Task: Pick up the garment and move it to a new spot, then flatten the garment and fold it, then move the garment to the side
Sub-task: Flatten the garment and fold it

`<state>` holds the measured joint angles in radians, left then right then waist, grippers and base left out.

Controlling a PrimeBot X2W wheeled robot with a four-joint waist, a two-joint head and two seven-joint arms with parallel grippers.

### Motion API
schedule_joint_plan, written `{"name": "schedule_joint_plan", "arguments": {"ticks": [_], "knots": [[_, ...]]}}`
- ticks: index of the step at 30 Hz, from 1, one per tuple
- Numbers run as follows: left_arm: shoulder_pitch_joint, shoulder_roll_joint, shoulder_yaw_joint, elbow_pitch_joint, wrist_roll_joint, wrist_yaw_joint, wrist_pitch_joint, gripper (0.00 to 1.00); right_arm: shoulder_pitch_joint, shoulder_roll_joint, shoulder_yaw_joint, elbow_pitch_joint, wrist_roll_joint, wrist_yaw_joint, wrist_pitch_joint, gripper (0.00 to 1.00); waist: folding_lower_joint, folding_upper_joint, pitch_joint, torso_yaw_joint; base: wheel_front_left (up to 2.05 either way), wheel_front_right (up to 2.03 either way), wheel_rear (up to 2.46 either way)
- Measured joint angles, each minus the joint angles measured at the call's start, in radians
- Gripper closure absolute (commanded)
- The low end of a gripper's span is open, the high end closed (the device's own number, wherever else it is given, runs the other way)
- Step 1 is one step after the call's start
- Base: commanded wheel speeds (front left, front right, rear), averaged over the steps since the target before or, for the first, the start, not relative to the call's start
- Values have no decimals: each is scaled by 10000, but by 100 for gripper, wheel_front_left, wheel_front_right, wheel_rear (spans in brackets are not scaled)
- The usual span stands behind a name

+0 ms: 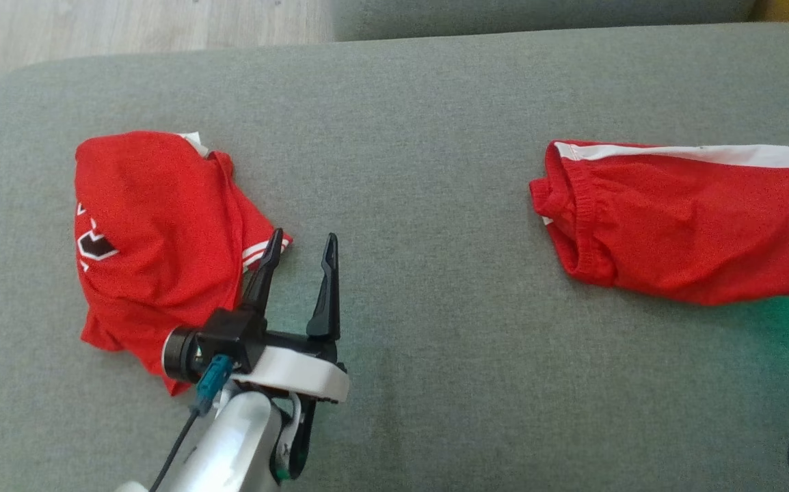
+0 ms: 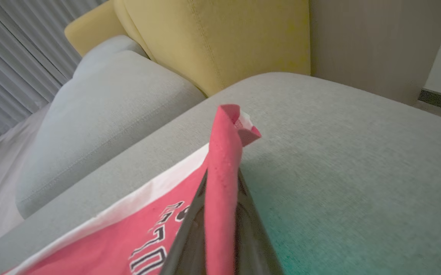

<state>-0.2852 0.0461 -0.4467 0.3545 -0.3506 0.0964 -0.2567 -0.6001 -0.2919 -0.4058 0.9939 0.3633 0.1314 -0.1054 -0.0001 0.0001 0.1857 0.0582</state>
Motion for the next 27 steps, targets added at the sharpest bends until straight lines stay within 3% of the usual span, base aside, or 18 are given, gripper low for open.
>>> {"name": "schedule_joint_plan", "arguments": {"ticks": [17, 22, 27], "knots": [[436, 4, -2, 291, -6, -2, 0, 0, 677, 1636, 2650, -3022, 1379, 0, 474, 100, -1, 0, -1032, 633, 0, 0, 0], [464, 6, -31, 291, -6, -4, 0, 0, 709, 1946, 3540, -3101, 1400, 0, 623, 100, 0, 0, -1059, 929, 0, 0, 0], [464, 6, -82, 288, -8, 0, 0, 0, 757, 1983, 4418, -2397, 1197, 0, 711, 100, 1, 0, -871, 1162, 0, 0, 0]]}}
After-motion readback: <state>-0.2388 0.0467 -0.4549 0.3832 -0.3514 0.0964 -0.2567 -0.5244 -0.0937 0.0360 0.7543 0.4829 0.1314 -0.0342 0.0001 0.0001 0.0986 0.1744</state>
